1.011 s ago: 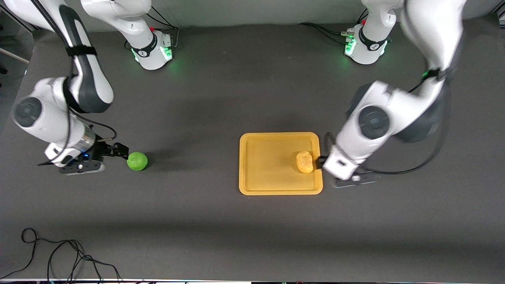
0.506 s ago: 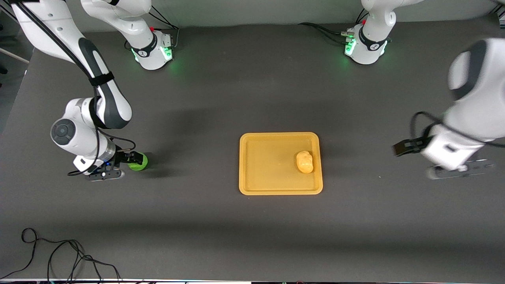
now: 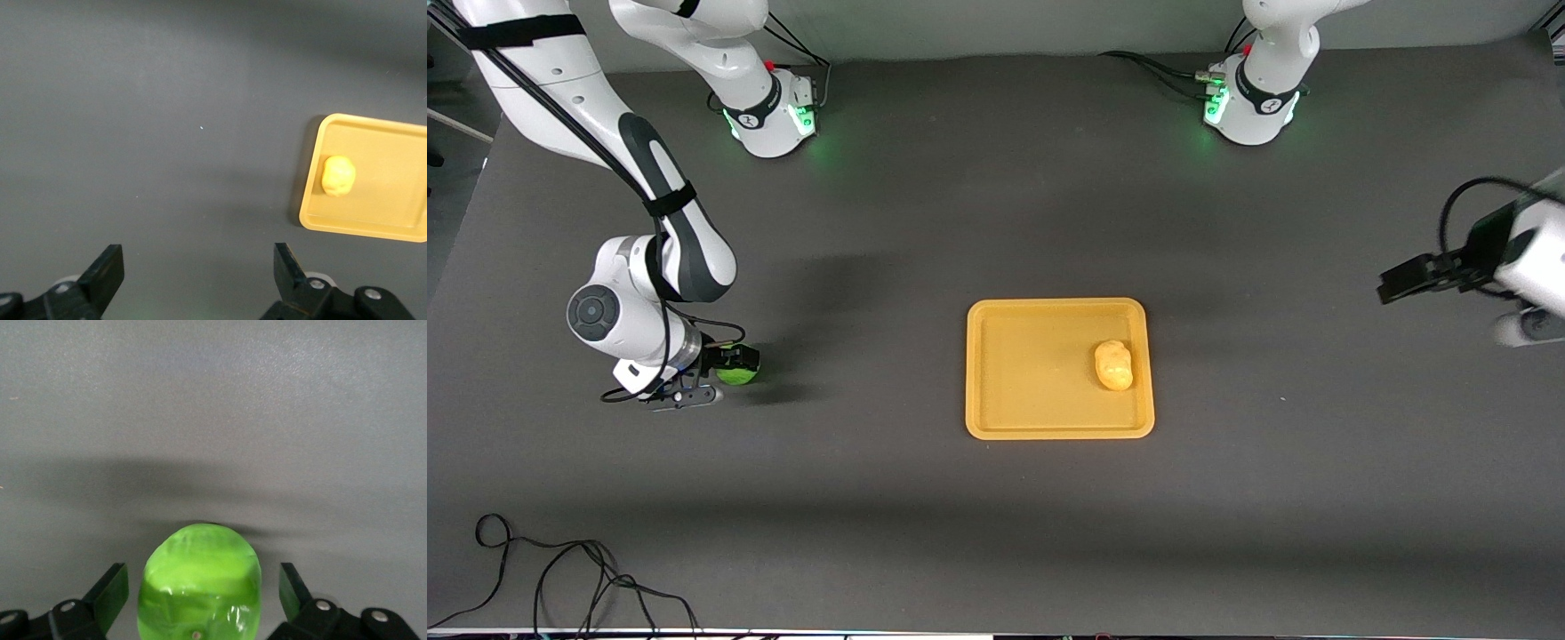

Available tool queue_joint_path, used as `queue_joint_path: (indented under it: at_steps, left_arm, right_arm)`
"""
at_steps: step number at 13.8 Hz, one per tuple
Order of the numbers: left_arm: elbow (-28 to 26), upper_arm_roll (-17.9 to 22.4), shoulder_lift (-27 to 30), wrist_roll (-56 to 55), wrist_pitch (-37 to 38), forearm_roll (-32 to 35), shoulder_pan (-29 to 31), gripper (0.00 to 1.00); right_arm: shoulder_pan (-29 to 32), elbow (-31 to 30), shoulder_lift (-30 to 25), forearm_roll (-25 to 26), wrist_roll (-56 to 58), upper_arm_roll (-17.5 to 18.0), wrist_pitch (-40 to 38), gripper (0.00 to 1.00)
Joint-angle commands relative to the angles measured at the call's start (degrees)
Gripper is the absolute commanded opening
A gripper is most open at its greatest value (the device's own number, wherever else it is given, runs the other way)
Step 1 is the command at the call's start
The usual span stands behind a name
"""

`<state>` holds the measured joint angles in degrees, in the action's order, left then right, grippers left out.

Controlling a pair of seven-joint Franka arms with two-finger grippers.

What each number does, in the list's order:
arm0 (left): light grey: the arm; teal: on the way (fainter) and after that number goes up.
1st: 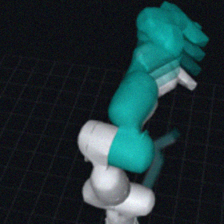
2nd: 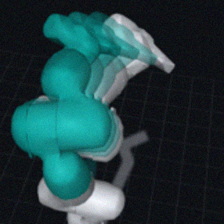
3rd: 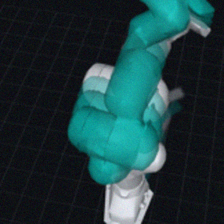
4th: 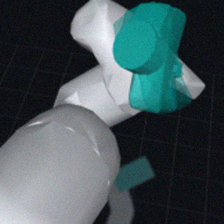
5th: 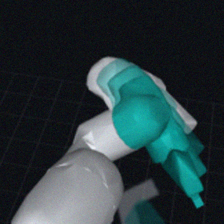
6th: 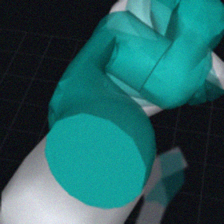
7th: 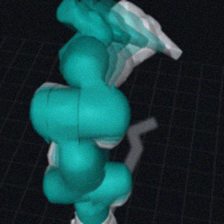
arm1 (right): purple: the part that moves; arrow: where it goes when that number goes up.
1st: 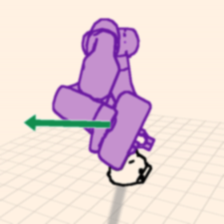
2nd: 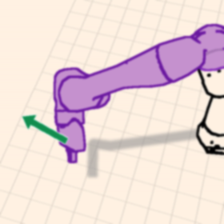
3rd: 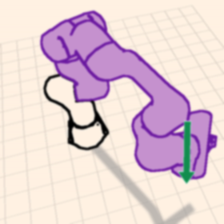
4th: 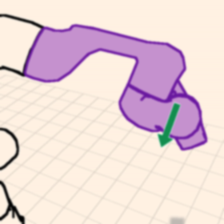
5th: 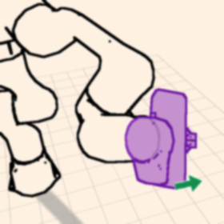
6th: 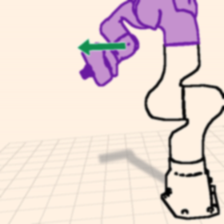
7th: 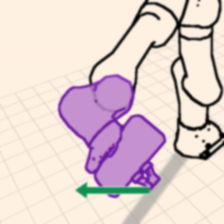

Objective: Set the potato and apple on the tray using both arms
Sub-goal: 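Grasp the green apple with the right gripper while the left gripper withdraws, then lift the apple with the right gripper and carry it over the tray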

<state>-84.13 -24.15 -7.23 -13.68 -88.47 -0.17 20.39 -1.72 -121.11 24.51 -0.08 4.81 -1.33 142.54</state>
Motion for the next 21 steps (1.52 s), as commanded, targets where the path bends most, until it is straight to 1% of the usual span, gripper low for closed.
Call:
queue_joint_path:
  at_steps: [1,3,4,5,6,8,10,11,13,15,16,17,19,20,21]
  left_arm:
    - [-5.68,-0.28,5.99,1.11,-1.17,-1.94,1.85,1.00]
    - [-11.64,-0.19,9.85,1.11,-5.37,-2.20,2.11,1.00]
    - [-14.89,-0.10,11.96,1.11,-7.57,-2.29,2.11,1.00]
    - [-16.92,-0.02,13.54,1.37,-8.81,-2.29,2.19,1.00]
    - [-17.21,0.77,13.65,2.94,-8.74,-2.29,2.11,1.00]
    - [-16.86,2.09,13.74,8.12,-8.12,-2.29,2.02,1.00]
    - [-15.89,2.01,13.65,8.58,-8.03,-1.67,1.58,1.00]
    - [-15.89,2.01,13.56,8.50,-7.86,-1.67,1.49,1.00]
    - [-15.89,2.01,13.30,8.67,-7.86,-1.76,1.84,1.00]
    - [-15.89,2.18,13.21,8.67,-7.77,-1.85,2.02,1.00]
    - [-15.89,2.36,13.03,8.67,-7.86,-2.20,2.11,1.00]
    - [-15.80,2.36,12.95,8.76,-7.94,-2.37,2.11,1.00]
    - [-15.63,2.97,13.03,8.76,-7.77,-2.03,0.62,1.00]
    - [-15.54,6.45,13.03,8.76,-7.77,-1.94,-2.52,1.00]
    - [-15.54,11.10,12.77,8.76,-7.94,-1.67,-7.60,1.00]
  right_arm:
    - [0.05,-0.09,0.54,-0.18,1.52,-0.17,0.37,0.93]
    - [0.05,-0.09,0.36,-0.18,1.52,-0.17,0.10,0.60]
    - [0.05,-0.09,0.19,-0.18,1.52,-0.17,0.02,0.49]
    - [0.05,-0.09,-0.16,-0.18,1.52,-0.17,-0.42,0.45]
    - [0.05,0.26,-1.47,-0.18,1.52,-0.25,-2.25,0.44]
    - [-0.13,1.22,-6.20,-0.18,1.43,-0.25,-6.73,0.44]
    - [-0.04,3.93,-10.52,-0.18,1.43,-0.52,-12.78,0.45]
    - [-0.04,6.21,-12.10,-0.27,1.17,-0.69,-16.65,0.45]
    - [-0.13,14.28,-14.05,-0.18,0.81,-0.61,-27.26,0.45]
    - [-0.21,26.21,-13.18,-0.18,0.73,-0.43,-40.18,0.45]
    - [-0.65,30.54,-12.48,-0.18,0.55,-0.08,-43.55,0.45]
    - [-1.09,33.10,-12.21,-0.27,-1.10,0.53,-44.80,0.45]
    - [-5.99,36.45,-11.16,-0.18,-7.50,1.15,-44.72,0.45]
    - [-8.89,38.38,-9.76,-0.27,-11.89,1.24,-44.81,0.45]
    - [-12.57,40.58,-8.09,-0.09,-16.63,1.15,-44.72,0.45]
